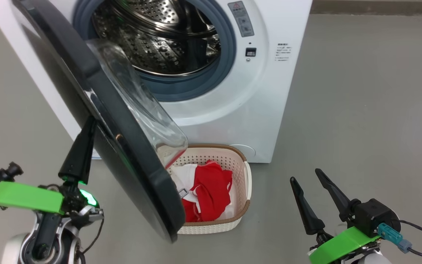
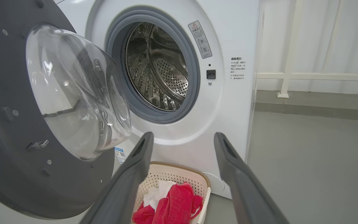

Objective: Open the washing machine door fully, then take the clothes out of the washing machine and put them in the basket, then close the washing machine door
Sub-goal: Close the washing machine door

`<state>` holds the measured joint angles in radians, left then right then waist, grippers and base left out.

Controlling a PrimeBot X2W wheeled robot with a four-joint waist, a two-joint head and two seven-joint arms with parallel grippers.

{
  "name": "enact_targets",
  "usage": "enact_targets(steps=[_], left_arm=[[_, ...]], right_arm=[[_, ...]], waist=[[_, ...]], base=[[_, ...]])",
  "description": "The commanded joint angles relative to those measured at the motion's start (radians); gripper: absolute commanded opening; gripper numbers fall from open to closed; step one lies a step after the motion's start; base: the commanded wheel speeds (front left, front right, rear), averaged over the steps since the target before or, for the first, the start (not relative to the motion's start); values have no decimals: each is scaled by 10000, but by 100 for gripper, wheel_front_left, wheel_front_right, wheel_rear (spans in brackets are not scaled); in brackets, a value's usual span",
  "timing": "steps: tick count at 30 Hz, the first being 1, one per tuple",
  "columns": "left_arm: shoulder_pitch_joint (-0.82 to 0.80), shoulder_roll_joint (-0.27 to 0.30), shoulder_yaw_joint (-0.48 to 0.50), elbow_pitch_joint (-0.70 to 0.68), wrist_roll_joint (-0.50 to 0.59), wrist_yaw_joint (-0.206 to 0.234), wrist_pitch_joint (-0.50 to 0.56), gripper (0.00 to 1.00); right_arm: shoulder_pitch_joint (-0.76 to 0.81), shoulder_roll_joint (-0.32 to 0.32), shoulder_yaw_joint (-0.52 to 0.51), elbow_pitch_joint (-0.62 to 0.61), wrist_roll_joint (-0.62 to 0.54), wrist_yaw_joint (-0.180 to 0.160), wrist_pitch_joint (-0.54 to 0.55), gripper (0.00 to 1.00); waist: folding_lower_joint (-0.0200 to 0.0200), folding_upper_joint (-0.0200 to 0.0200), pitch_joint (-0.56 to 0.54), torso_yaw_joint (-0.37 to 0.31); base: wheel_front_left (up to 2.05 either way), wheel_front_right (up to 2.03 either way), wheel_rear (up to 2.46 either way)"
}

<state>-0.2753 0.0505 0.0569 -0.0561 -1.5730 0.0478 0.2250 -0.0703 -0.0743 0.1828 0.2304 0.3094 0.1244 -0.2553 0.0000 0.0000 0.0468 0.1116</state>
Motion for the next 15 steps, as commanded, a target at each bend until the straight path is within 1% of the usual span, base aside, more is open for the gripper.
enact_targets(steps=[1, 6, 15], left_arm=[[-514, 112, 150, -160, 76, -204, -71, 0], [-798, 63, -24, 135, 43, -363, -386, 0], [-1595, 31, -264, 804, 114, -522, -827, 0]], right_arm=[[-475, -72, 288, -240, 89, 63, -65, 100], [-539, -89, 262, -251, 81, 63, -65, 100], [-699, -116, 266, -305, 80, 63, -65, 100]], waist=[[0, 0, 100, -220], [0, 0, 237, -632], [0, 0, 574, -1358]], base=[[0, 0, 0], [0, 0, 0], [0, 0, 0]])
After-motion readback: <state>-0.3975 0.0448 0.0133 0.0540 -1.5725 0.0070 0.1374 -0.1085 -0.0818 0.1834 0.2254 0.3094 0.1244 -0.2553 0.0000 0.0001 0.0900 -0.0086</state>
